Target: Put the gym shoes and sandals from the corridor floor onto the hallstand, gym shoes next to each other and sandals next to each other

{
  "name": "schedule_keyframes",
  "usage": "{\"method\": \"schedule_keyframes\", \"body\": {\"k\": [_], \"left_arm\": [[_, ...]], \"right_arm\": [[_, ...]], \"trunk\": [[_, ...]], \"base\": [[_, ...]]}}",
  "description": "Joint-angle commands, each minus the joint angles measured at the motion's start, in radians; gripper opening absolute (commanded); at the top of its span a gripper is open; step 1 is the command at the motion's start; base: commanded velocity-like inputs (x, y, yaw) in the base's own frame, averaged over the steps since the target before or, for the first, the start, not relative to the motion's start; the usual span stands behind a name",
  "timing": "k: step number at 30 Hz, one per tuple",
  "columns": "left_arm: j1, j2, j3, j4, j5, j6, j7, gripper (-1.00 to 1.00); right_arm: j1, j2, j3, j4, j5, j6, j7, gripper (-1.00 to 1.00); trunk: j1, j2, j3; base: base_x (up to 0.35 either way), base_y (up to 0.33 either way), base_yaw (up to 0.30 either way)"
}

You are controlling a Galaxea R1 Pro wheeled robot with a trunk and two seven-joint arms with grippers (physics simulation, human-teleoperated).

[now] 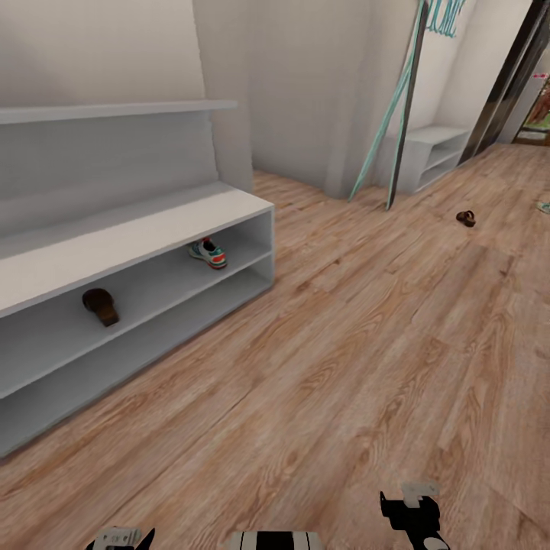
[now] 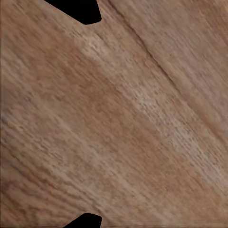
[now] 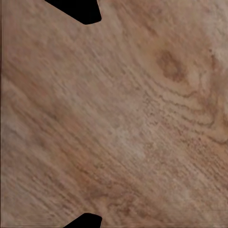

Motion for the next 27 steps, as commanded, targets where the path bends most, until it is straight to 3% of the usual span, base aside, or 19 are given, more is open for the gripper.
{"method": "schedule_keyframes", "body": {"k": [1,27], "left_arm": [[0.000,0.000,0.003,0.001,0.010,0.001,-0.010,1.00],[0.000,-0.001,0.003,0.001,0.012,0.000,-0.010,1.00]], "right_arm": [[-0.001,0.000,0.003,0.001,0.004,-0.002,-0.005,1.00],[-0.001,0.000,0.003,0.001,0.004,-0.002,-0.005,1.00]], "trunk": [[0.000,0.000,-0.001],[0.000,0.000,0.008]], "base": [[0.061,0.000,-0.280],[0.313,0.000,-0.298]]}}
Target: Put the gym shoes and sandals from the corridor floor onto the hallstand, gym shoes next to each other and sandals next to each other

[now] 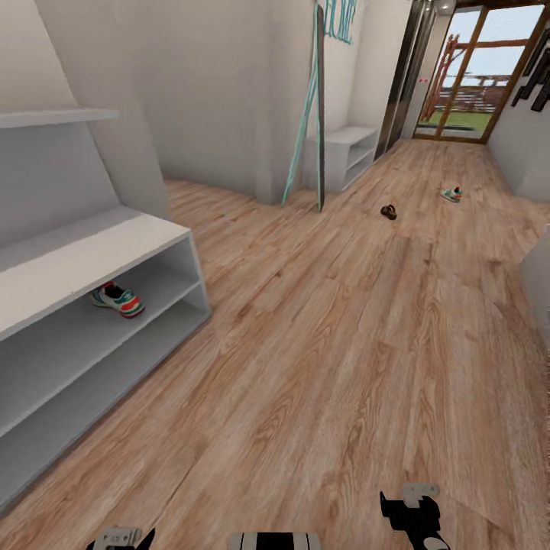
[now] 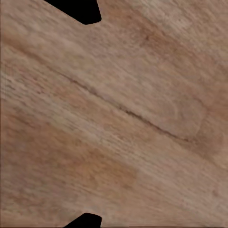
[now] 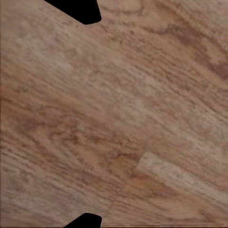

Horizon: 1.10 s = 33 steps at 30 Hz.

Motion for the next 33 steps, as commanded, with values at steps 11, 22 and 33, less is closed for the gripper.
{"method": "schedule_keyframes", "body": {"k": [11,22,33], "left_arm": [[0.000,0.000,0.003,0.001,0.010,0.001,-0.010,1.00],[0.000,0.000,0.003,0.001,0.010,0.001,-0.010,1.00],[0.000,0.000,0.003,0.001,0.010,0.001,-0.010,1.00]], "right_arm": [[-0.001,0.001,0.004,0.001,0.003,-0.002,-0.006,1.00],[-0.001,0.002,0.004,0.002,0.003,-0.002,-0.006,1.00],[-0.001,0.002,0.004,0.003,0.003,-0.001,-0.005,1.00]], "trunk": [[0.000,0.000,0.005],[0.000,0.000,0.012],[0.000,0.000,0.018]], "base": [[0.337,0.000,-0.300],[0.337,0.000,-0.300],[0.337,0.000,-0.299]]}}
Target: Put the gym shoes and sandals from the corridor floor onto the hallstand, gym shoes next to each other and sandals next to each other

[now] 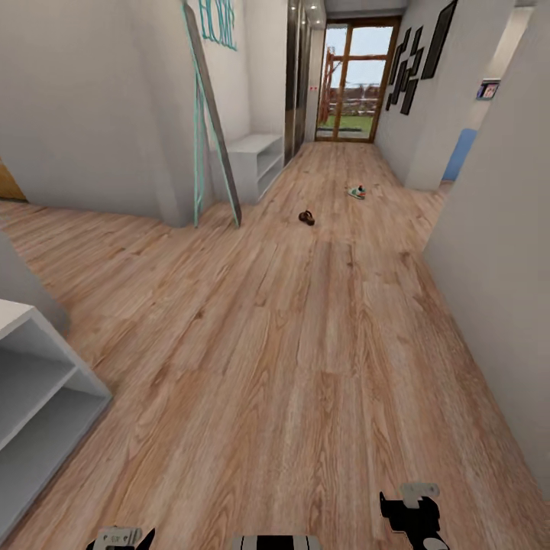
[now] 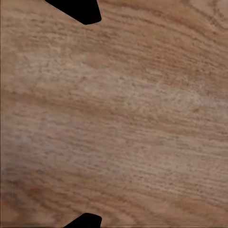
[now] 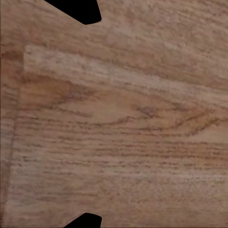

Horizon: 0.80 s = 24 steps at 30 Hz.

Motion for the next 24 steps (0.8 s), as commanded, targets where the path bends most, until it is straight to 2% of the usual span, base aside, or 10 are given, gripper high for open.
{"method": "schedule_keyframes", "body": {"k": [1,13,24], "left_arm": [[0.000,0.000,0.003,0.001,0.010,0.001,-0.010,1.00],[0.000,0.000,0.003,0.001,0.010,0.001,-0.010,1.00],[0.000,0.000,0.003,0.001,0.010,0.001,-0.010,1.00]], "right_arm": [[-0.001,0.000,0.004,0.001,0.003,-0.002,-0.005,1.00],[0.001,0.001,0.004,0.003,0.005,-0.001,-0.004,1.00],[0.001,0.002,0.004,0.003,0.005,-0.001,-0.004,1.00]], "trunk": [[0.000,0.000,0.000],[0.000,0.000,0.012],[0.000,0.000,0.029]], "base": [[0.337,0.000,-0.294],[0.337,0.000,-0.223],[0.337,0.000,-0.044]]}}
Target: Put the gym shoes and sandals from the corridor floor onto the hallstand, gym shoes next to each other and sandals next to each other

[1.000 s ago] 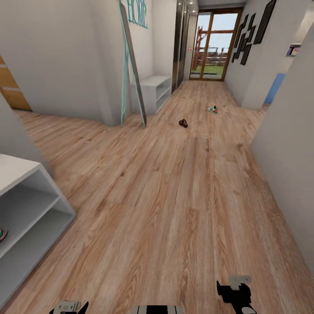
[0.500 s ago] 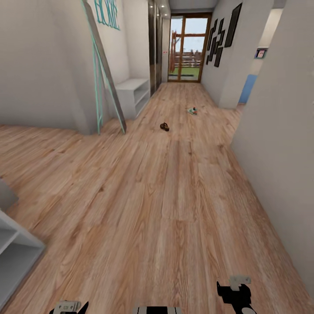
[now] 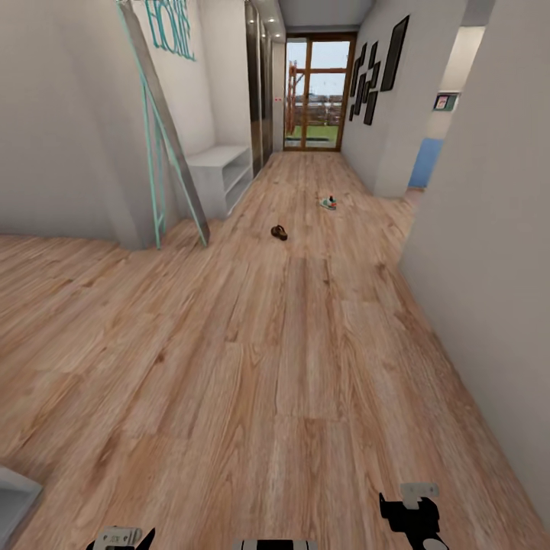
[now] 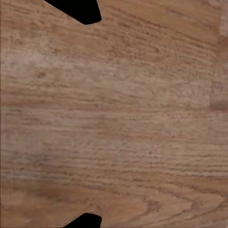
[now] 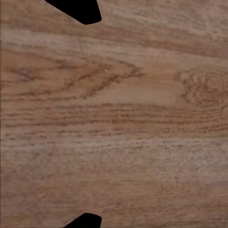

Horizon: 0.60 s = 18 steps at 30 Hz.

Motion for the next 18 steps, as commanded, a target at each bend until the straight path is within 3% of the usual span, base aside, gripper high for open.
{"method": "schedule_keyframes", "body": {"k": [1,18], "left_arm": [[-0.001,0.000,0.003,0.001,0.011,0.001,-0.010,1.00],[-0.001,0.000,0.003,0.002,0.010,0.001,-0.010,1.00]], "right_arm": [[-0.001,0.000,0.004,0.001,0.004,-0.002,-0.006,1.00],[-0.001,0.000,0.005,0.001,0.008,-0.002,0.002,1.00]], "trunk": [[0.000,0.000,0.000],[0.000,0.000,0.004]], "base": [[0.337,0.000,-0.003],[0.337,0.000,-0.001]]}}
